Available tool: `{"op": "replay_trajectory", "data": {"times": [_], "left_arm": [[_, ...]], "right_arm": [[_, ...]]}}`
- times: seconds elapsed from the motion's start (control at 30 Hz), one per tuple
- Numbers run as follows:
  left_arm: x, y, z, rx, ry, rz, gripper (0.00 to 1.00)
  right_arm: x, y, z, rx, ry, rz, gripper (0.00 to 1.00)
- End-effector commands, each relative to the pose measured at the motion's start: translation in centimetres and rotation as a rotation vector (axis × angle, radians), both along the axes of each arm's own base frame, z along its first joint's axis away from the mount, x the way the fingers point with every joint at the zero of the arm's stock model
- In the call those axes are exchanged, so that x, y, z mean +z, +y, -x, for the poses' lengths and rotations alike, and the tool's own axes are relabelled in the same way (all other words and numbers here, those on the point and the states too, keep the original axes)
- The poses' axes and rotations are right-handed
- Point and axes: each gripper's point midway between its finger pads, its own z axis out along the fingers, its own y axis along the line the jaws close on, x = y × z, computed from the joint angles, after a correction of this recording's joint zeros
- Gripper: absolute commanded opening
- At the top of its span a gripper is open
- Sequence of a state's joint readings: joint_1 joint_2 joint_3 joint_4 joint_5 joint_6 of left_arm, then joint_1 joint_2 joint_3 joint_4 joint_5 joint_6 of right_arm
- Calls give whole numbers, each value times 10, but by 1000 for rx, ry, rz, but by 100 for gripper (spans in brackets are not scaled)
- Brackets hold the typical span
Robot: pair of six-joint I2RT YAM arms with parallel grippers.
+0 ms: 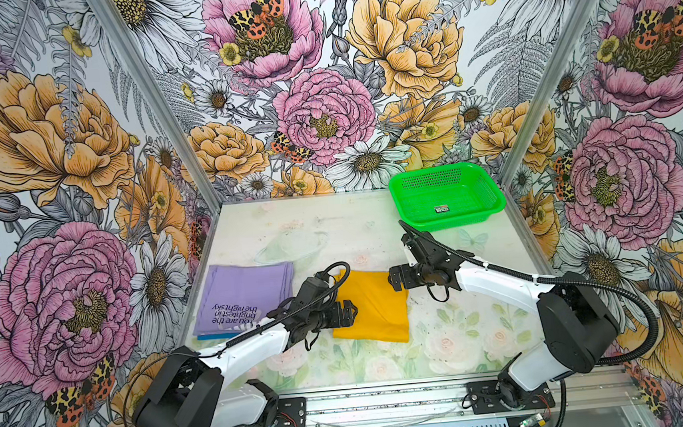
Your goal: Fold and stack the t-shirts
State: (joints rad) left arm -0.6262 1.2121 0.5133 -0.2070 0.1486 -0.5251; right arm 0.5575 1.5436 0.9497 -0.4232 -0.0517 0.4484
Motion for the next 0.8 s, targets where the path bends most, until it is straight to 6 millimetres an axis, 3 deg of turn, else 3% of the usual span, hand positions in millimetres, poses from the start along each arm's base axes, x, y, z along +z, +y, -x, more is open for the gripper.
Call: {"op": "replay_trajectory", "data": {"times": [0.0,0.2,0.33,0.5,0.63,0.77], "left_arm": [[25,5,-10,17,-47,-3,99],[50,1,-14,-17,-72,58,99],[56,-3,-18,-28,-81,67,98],[53,-1,-27,3,-76,70,81],[38,0,-33,11,-48,46,60],[21,-4,-37,-1,-10,34,54]], "right_arm": [[-11,-17,9,-59,33,68,99],[-18,-34,21,-106,53,115,99],[-21,-26,27,-85,87,87,99],[-21,-8,36,-35,106,63,100],[-20,0,41,-9,106,60,100],[-17,5,45,-7,104,45,99]]}}
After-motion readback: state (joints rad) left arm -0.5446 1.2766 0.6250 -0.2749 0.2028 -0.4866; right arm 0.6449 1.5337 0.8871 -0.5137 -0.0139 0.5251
